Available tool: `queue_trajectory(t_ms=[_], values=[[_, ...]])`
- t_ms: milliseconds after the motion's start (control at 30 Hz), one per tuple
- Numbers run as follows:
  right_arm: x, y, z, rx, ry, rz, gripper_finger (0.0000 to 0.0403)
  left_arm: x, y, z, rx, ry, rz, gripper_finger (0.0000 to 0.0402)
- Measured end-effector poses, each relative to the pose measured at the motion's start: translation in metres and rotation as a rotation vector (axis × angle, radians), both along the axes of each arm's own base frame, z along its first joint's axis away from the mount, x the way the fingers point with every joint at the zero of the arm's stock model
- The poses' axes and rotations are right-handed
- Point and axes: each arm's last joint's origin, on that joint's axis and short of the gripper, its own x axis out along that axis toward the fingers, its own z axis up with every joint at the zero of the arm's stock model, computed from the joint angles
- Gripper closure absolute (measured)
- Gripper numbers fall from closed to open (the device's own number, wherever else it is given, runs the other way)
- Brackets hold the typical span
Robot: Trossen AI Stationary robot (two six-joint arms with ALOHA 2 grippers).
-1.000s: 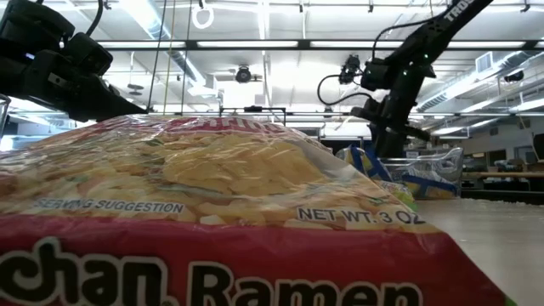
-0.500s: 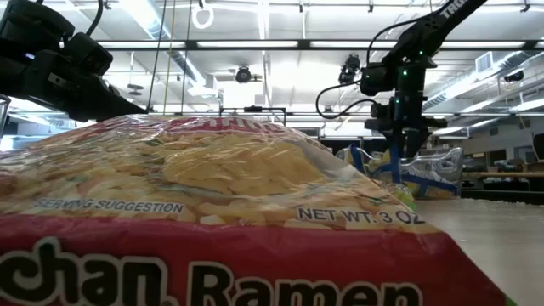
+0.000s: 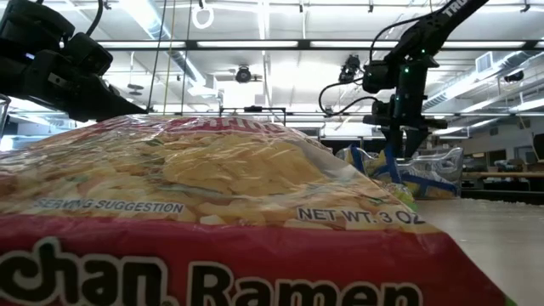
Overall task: Sort Maruchan noodles
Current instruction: Adjust the blue noodle packs in the top right transparent bin
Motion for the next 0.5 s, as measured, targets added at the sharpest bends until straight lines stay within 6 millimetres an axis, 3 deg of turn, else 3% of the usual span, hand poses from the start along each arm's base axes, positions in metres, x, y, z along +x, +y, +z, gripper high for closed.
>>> queue_trajectory(t_ms=[267, 500], values=[[-0.002, 0.0, 0.014, -0.019, -0.024, 0.021, 0.0229, 0.0, 0.0, 0.0, 0.0, 0.0, 0.0, 0.0374], [-0.007, 0.003, -0.006, 0.004, 0.07, 0.02, 0.0229, 0.0, 0.0, 0.0, 0.0, -0.001, 0.0, 0.0374]])
